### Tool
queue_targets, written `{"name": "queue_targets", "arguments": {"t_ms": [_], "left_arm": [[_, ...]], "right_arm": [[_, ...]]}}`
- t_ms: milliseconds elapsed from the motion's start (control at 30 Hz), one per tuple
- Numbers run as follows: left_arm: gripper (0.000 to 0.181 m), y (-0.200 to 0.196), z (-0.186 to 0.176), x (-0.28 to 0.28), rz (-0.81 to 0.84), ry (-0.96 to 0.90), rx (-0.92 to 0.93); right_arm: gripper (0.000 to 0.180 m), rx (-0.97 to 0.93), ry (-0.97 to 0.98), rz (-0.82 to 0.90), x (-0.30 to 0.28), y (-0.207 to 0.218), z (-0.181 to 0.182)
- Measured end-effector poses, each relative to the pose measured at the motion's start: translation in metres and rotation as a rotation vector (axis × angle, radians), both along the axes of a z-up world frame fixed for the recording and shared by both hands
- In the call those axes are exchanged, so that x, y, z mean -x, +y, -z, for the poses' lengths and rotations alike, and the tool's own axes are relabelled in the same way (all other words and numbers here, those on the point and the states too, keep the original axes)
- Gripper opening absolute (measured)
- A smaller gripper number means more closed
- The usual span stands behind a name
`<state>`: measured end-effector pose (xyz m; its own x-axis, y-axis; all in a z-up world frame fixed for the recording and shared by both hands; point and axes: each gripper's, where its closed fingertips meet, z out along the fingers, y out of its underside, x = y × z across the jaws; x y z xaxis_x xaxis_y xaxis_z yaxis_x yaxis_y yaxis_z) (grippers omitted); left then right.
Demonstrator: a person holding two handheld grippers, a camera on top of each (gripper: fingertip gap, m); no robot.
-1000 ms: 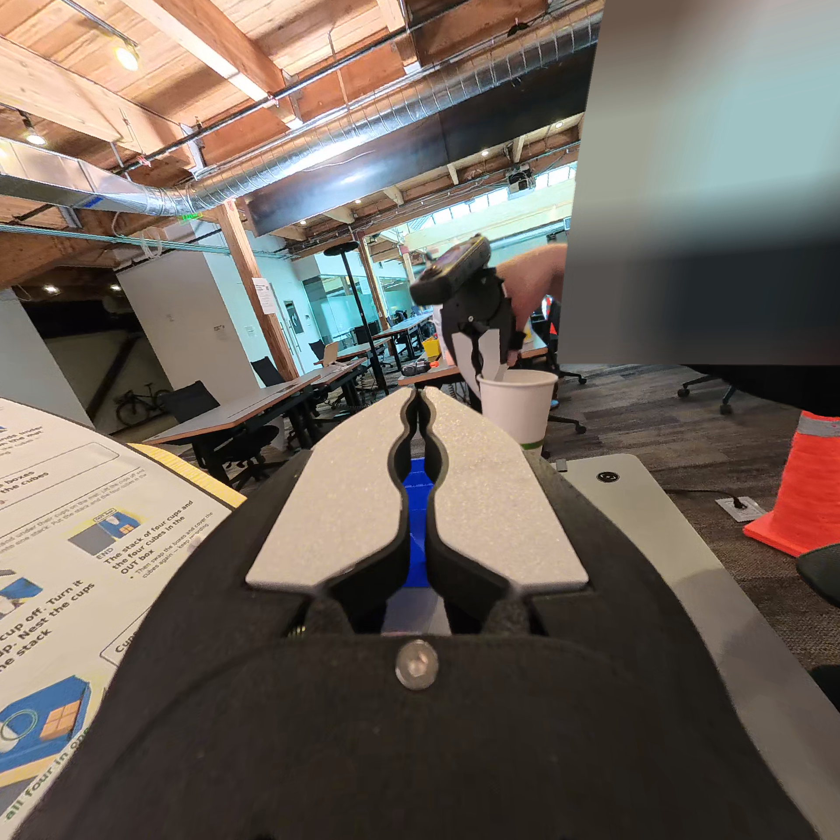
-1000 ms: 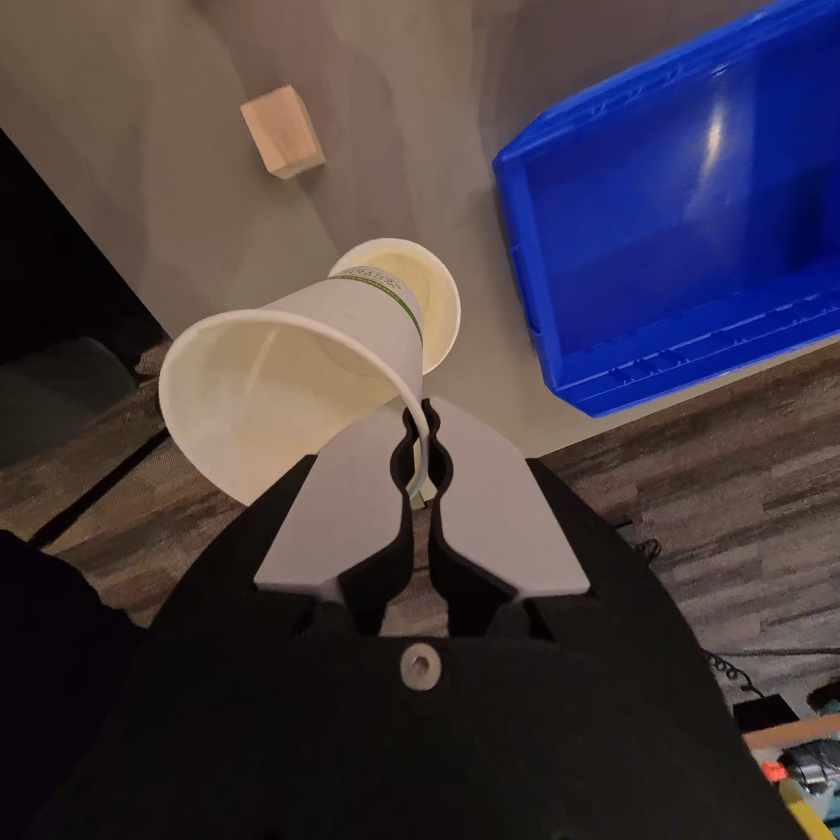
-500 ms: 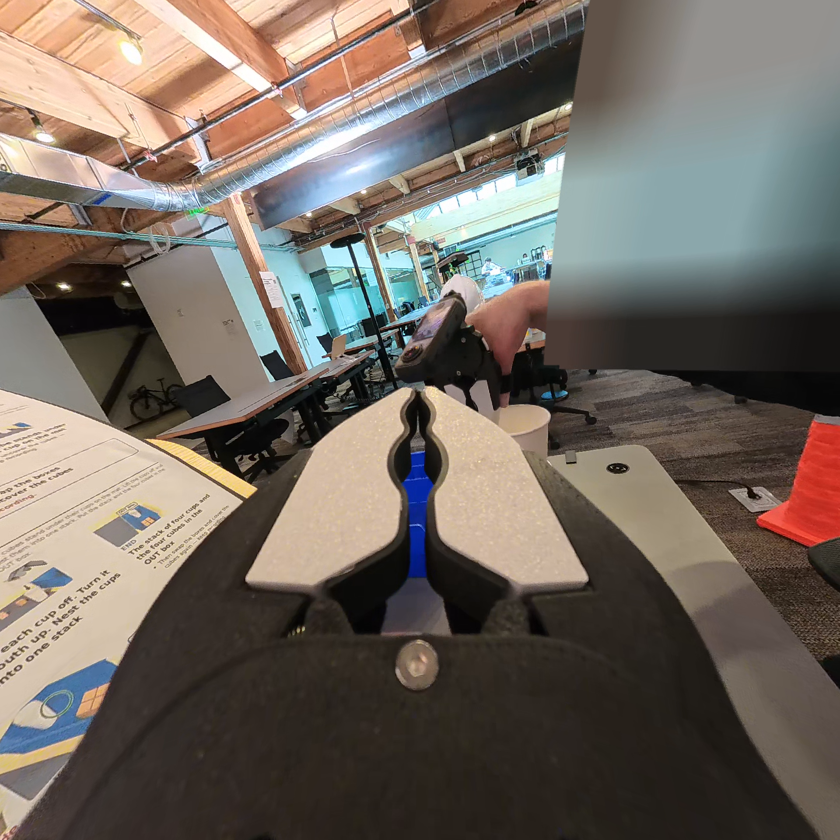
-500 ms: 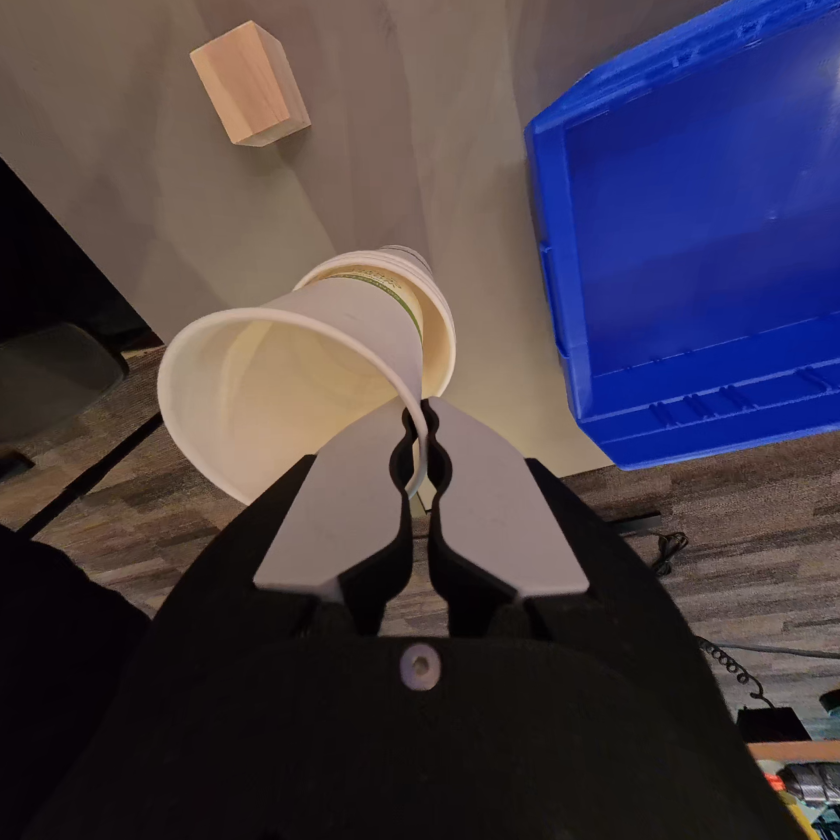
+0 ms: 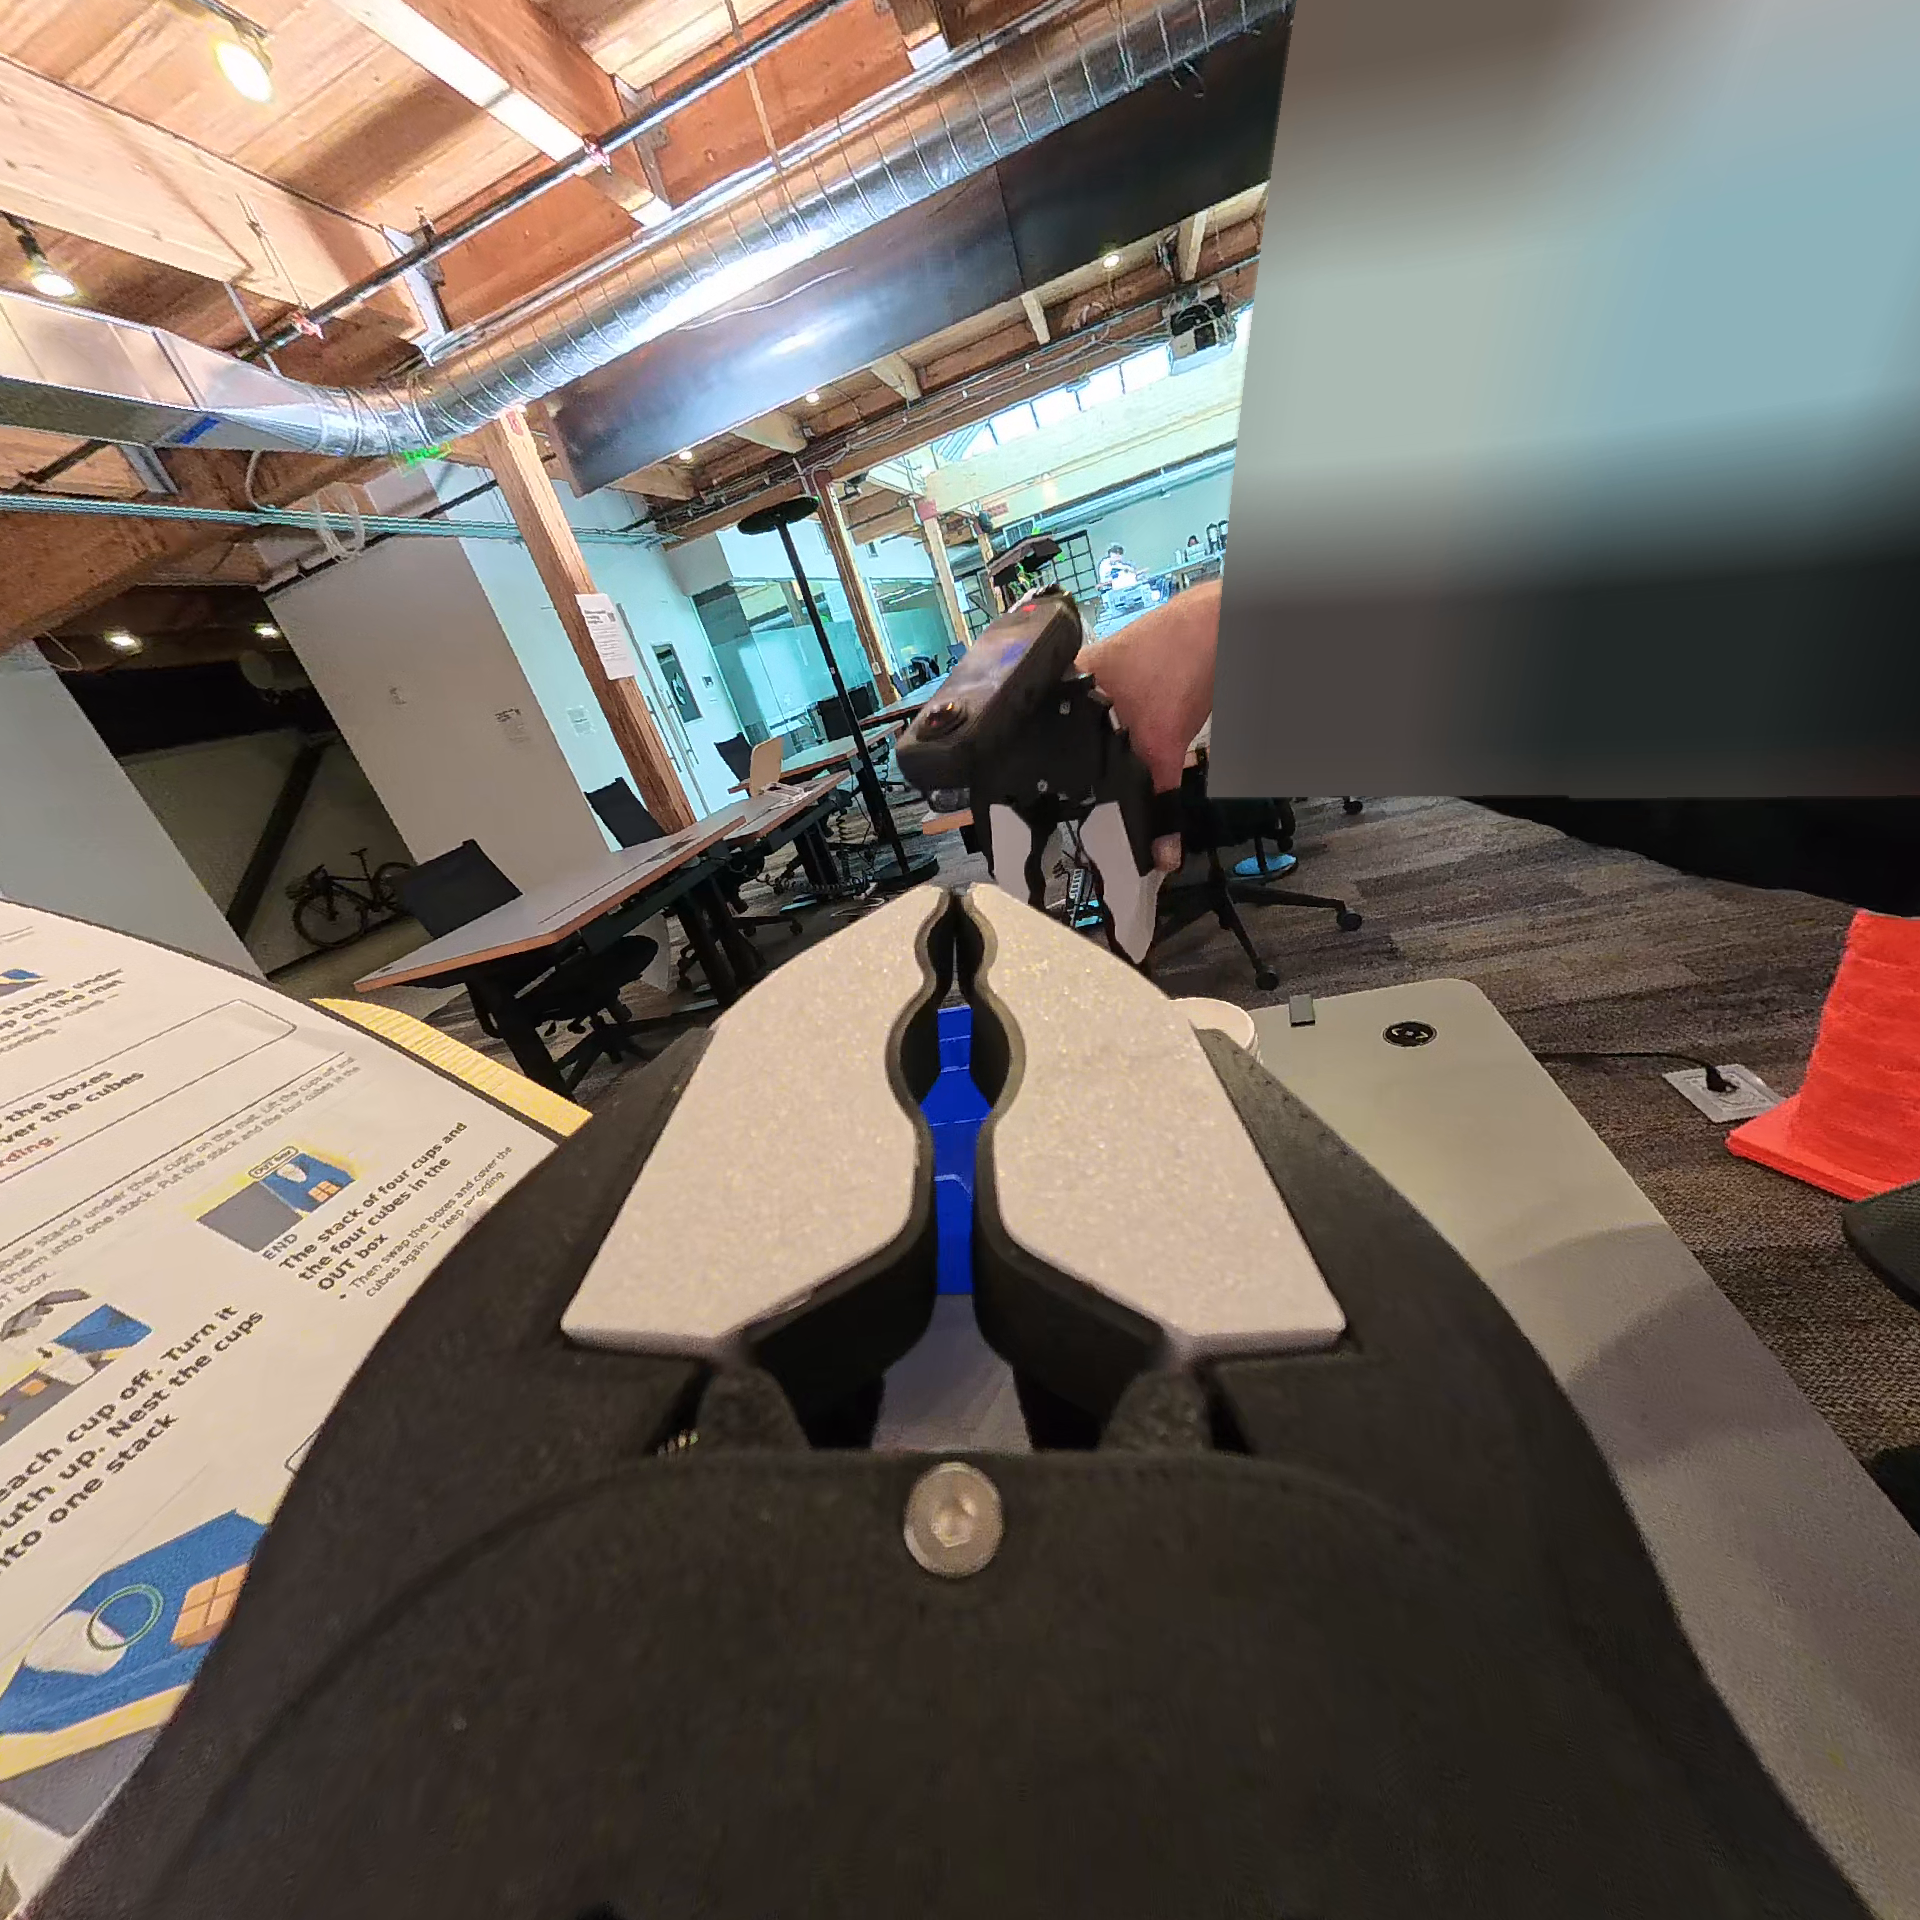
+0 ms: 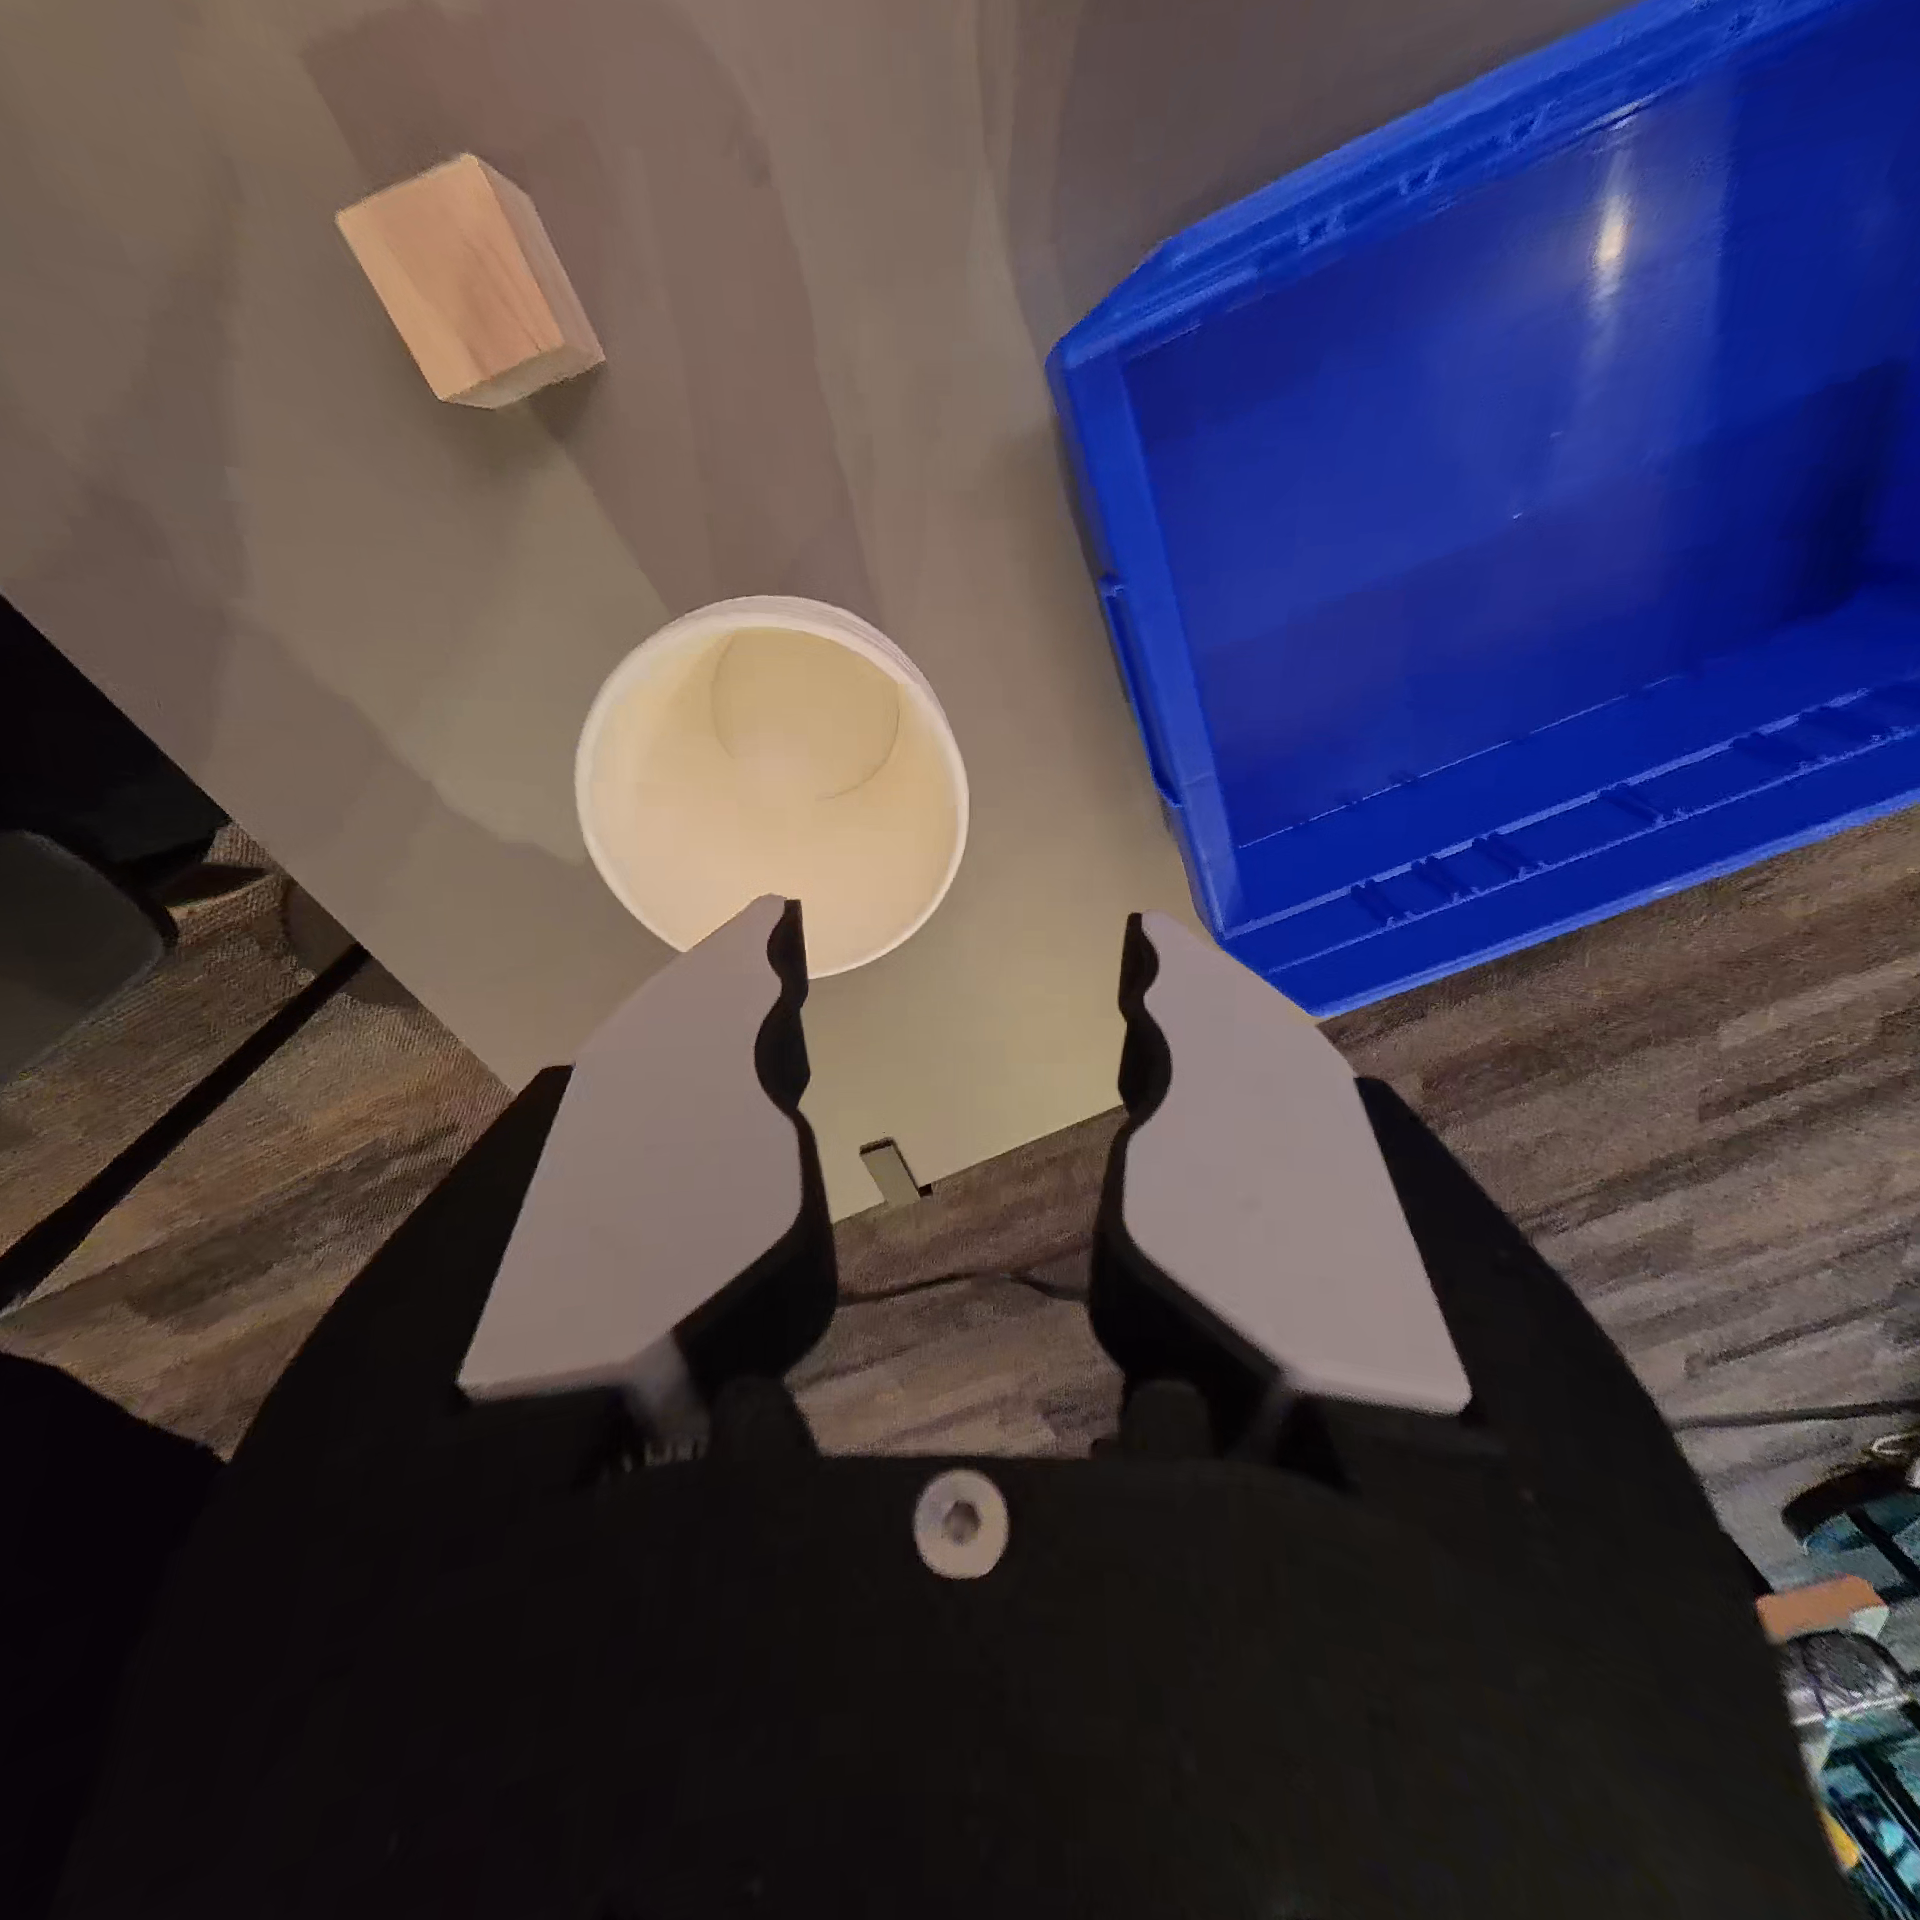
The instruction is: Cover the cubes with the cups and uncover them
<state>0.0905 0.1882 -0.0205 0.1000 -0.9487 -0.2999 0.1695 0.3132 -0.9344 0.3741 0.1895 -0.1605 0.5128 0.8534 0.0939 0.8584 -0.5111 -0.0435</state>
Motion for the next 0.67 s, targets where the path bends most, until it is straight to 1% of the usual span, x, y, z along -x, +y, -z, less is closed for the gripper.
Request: {"name": "queue_targets", "arguments": {"t_ms": [133,267,333,433,567,667], "left_arm": [[0.0,0.002,0.002,-0.001,-0.014,0.012,-0.007],[0.0,0.002,0.001,0.0,-0.018,0.012,-0.009],[0.0,0.002,0.001,0.0,-0.016,0.012,-0.008],[0.0,0.0,0.001,0.0,-0.015,0.014,-0.013],[0.0,-0.002,0.0,-0.001,-0.018,0.019,-0.026],[0.0,-0.004,-0.001,-0.001,-0.015,0.017,-0.027]], "right_arm": [[0.053,-0.083,0.031,-0.058,0.014,-0.012,-0.01],[0.051,-0.101,0.066,-0.109,0.033,-0.038,0.002],[0.049,-0.115,0.057,-0.115,0.037,-0.047,0.014],[0.048,-0.092,0.035,-0.132,0.04,-0.063,0.042],[0.046,-0.065,0.015,-0.117,0.038,-0.069,0.076],[0.043,-0.041,0.003,-0.113,0.037,-0.071,0.094]]}}
